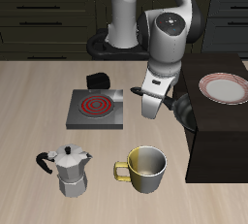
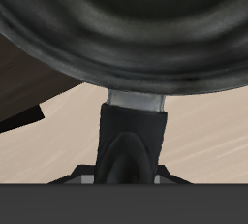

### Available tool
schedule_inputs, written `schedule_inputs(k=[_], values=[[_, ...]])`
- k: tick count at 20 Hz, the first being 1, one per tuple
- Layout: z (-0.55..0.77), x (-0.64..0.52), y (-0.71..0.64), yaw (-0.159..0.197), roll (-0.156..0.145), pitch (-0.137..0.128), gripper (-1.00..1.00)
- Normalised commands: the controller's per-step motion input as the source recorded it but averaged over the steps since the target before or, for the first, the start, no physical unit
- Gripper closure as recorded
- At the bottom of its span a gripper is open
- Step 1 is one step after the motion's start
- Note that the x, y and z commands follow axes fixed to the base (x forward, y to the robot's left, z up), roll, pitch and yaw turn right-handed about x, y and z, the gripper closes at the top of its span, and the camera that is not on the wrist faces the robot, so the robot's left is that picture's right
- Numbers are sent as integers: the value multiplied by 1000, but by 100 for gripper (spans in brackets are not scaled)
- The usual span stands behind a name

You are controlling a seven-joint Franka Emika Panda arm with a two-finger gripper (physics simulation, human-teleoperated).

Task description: Place the frying pan on the top layer of the shelf and place the moka pot on the stove

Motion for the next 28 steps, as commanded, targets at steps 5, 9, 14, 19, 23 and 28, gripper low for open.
schedule_inputs(k=[5,9,14,19,23,28], values=[[-30,222,171,15,-41,-71,100],[56,94,81,-29,-16,-62,100],[14,24,219,-26,25,-19,100],[-11,10,176,0,2,-20,-100],[59,-33,56,-37,-16,-73,-100],[217,-28,-62,-99,-1,-54,-100]])
